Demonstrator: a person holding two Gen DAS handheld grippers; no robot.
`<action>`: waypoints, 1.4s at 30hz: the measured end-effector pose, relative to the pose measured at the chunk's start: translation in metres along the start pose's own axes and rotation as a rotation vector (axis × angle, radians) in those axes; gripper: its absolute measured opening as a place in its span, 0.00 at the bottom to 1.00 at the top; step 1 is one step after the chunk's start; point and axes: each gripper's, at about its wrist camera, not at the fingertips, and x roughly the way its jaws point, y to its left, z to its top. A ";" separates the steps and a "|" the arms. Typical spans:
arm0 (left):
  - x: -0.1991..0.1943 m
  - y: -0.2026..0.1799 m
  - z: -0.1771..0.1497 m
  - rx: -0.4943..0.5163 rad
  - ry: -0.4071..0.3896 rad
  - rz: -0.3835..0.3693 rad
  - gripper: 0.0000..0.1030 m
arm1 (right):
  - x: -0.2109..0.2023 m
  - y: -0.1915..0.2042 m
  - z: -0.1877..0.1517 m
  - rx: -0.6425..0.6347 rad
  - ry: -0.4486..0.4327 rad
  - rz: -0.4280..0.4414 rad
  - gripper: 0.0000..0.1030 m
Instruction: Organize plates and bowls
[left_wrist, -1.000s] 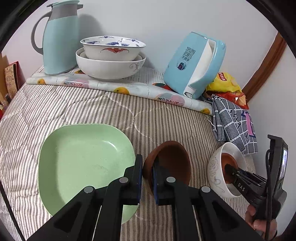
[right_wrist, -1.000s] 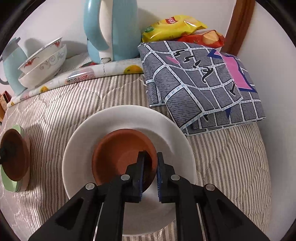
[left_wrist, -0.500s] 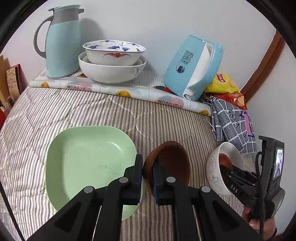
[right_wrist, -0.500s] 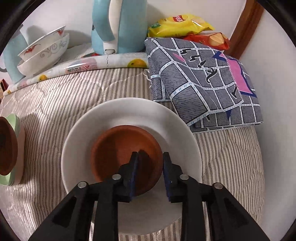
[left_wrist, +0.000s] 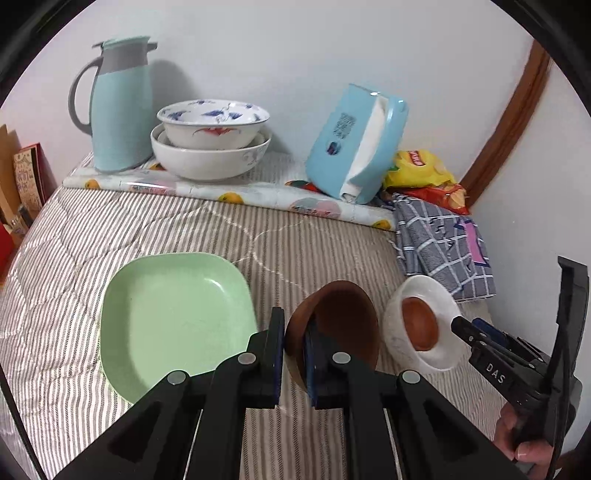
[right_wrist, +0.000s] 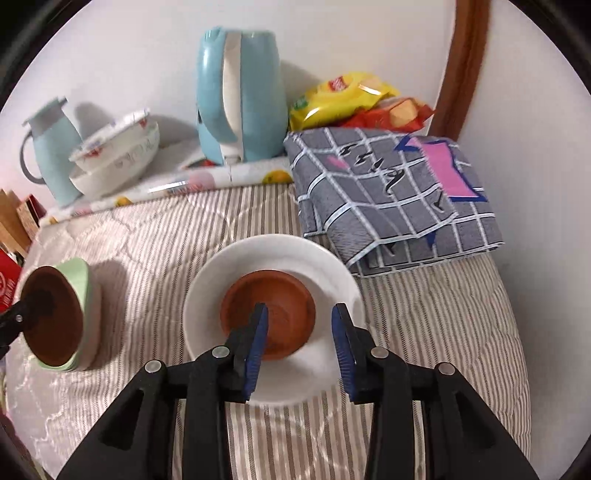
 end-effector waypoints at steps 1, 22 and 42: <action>-0.004 -0.004 -0.001 0.008 -0.005 -0.003 0.10 | -0.008 -0.004 -0.003 0.008 -0.012 0.001 0.35; -0.019 -0.076 -0.028 0.116 0.000 -0.045 0.10 | -0.078 -0.077 -0.059 0.098 -0.099 -0.014 0.42; 0.060 -0.118 -0.006 0.181 0.097 -0.087 0.10 | -0.051 -0.112 -0.075 0.142 -0.027 -0.106 0.42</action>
